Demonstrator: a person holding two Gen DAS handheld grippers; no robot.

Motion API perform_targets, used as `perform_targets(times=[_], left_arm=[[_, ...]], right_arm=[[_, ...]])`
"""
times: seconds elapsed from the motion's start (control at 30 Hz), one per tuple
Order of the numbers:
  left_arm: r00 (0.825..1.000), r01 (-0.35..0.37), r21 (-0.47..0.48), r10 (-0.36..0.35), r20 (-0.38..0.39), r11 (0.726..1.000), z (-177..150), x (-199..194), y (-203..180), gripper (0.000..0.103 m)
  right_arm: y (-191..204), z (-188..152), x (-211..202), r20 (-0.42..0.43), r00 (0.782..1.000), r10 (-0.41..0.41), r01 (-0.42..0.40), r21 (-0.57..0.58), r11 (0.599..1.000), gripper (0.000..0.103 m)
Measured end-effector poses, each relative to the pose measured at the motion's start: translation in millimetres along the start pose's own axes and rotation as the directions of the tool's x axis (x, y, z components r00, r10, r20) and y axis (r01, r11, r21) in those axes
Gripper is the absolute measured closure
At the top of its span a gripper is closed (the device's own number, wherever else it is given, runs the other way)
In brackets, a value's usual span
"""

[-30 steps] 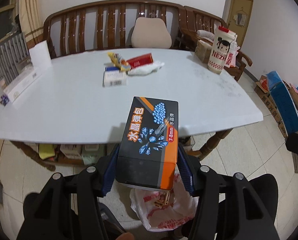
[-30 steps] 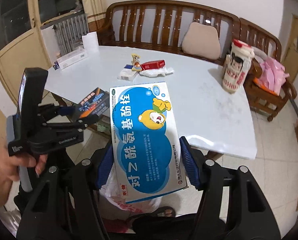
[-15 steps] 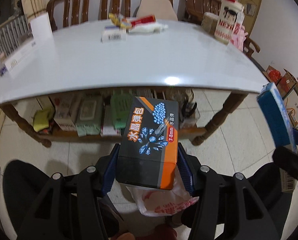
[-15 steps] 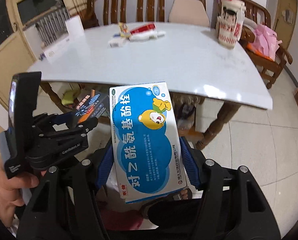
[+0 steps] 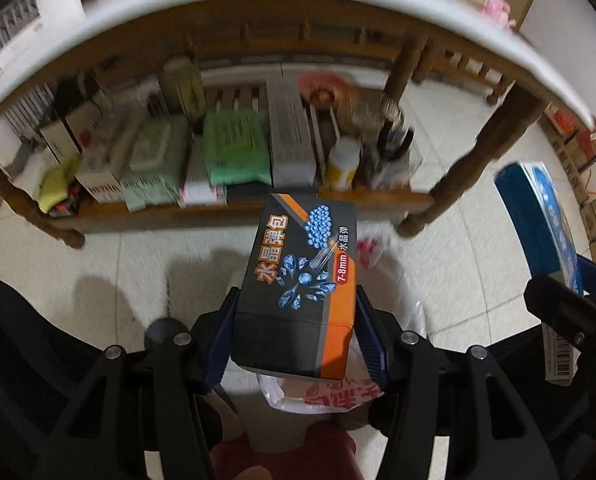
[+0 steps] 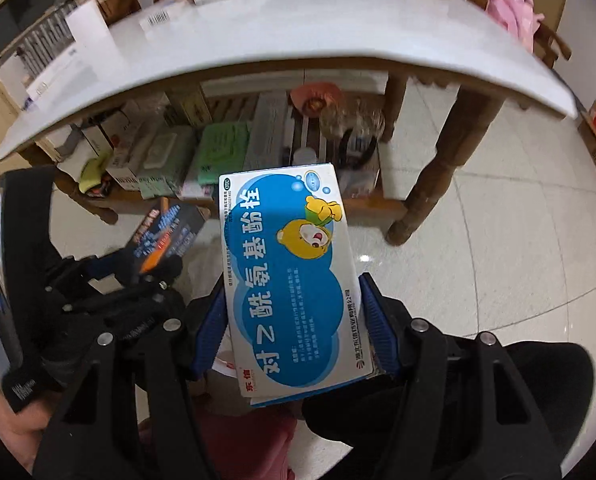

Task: Collect trash
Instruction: 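Lift both boxes and carry them down over the white bag, then open the right tool to drop the blue box while the left tool releases the black-orange box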

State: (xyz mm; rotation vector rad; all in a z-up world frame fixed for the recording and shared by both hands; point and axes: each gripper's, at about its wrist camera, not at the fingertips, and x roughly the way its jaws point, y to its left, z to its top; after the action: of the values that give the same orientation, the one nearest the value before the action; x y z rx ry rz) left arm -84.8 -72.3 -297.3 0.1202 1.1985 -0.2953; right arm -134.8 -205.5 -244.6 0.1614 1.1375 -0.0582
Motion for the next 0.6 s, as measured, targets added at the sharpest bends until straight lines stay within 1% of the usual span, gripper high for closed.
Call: perform_targets(times=[0.23, 0.47, 0.53, 0.6], left_arm=[[0.995, -0.013, 0.011, 0.014, -0.101, 1.000, -9.4, 55.5, -3.7, 0.049], [0.988, -0.025, 0.026, 0.029, -0.155, 0.999, -20.9, 90.7, -6.1, 0.049], [0.985, -0.035, 0.031, 0.040, -0.168, 0.999, -25.6, 100.8, -5.5, 0.049], [0.983, -0.039, 0.032, 0.044, -0.181, 0.999, -30.6, 111.5, -5.3, 0.049]], right_arm=[[-3.0, 0.6, 52.1, -0.094, 0.996, 0.007, -0.003, 0.042, 0.999, 0.042], [-13.2, -5.0, 102.4, -0.189, 0.982, 0.027, -0.012, 0.082, 0.997, 0.042], [-13.2, -5.3, 114.6, -0.209, 0.978, 0.016, 0.001, 0.082, 0.997, 0.042], [-13.1, -6.7, 125.6, -0.231, 0.973, 0.024, -0.004, 0.084, 0.996, 0.042]])
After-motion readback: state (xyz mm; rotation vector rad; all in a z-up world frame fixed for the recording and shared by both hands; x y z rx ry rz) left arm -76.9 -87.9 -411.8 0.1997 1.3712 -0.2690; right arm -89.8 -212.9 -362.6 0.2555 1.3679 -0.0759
